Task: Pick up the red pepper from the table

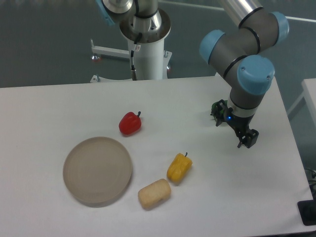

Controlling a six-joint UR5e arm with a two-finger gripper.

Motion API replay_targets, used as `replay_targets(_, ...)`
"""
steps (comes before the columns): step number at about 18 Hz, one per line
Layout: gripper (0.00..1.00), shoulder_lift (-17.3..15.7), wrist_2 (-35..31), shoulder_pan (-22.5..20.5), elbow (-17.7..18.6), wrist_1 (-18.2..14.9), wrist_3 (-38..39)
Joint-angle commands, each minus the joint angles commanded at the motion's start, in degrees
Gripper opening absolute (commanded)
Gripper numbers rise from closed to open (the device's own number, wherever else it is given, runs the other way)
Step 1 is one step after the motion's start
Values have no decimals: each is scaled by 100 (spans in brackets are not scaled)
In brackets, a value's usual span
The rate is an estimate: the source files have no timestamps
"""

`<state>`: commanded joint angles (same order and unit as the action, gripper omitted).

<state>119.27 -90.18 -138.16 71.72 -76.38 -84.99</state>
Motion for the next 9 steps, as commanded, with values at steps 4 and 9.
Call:
replay_targets(4, 100, 0, 9, 0, 17, -17, -17)
replay_targets(9, 100, -17, -17, 9, 141, -61, -334)
